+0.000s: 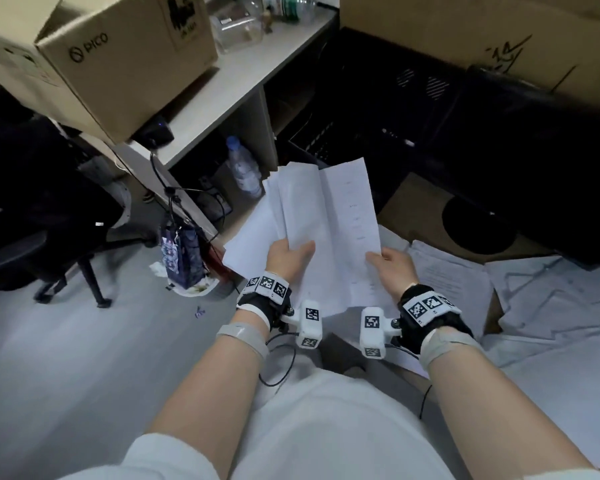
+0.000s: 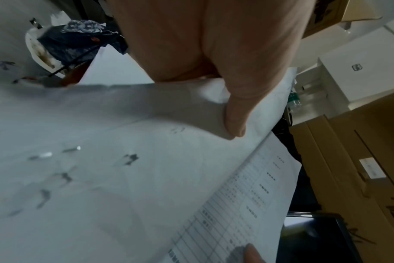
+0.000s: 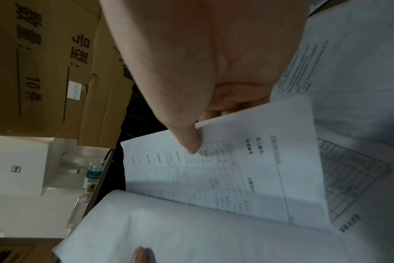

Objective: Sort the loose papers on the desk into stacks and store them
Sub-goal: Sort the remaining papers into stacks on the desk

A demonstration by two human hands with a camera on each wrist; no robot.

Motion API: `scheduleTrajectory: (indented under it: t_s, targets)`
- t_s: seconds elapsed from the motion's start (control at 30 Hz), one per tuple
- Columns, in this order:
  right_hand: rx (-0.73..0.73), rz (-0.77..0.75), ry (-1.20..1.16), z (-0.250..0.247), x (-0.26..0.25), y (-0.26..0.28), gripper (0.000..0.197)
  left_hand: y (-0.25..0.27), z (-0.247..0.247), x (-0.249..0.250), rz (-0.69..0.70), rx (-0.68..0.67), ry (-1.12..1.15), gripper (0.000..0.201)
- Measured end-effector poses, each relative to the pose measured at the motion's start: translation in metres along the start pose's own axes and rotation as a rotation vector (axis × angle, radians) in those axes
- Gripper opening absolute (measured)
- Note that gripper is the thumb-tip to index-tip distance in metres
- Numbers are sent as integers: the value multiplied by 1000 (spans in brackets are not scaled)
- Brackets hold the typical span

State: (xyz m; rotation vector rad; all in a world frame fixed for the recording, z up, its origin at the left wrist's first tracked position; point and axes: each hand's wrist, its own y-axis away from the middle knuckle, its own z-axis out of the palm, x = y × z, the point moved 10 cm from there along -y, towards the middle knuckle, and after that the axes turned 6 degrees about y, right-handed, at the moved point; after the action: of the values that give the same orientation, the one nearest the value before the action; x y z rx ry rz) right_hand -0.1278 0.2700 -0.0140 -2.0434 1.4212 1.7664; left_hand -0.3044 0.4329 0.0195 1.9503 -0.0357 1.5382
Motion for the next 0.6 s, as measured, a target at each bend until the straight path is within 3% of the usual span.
scheduleTrajectory:
  t_s: [0.17, 0.23, 0.43, 0.6]
  targets:
    - [23, 31, 93, -1, 24, 4, 35, 10, 5, -11, -23, 31, -10, 13]
    - [24, 62, 104, -3, 36, 5, 36, 8, 3, -23, -41, 40, -68, 6]
    - [-9, 128, 73, 0, 39, 3, 17, -13, 4, -28, -98, -4, -154, 8]
    - [0, 169, 14, 25, 27, 1, 15, -30, 4, -21, -131, -113, -136, 16]
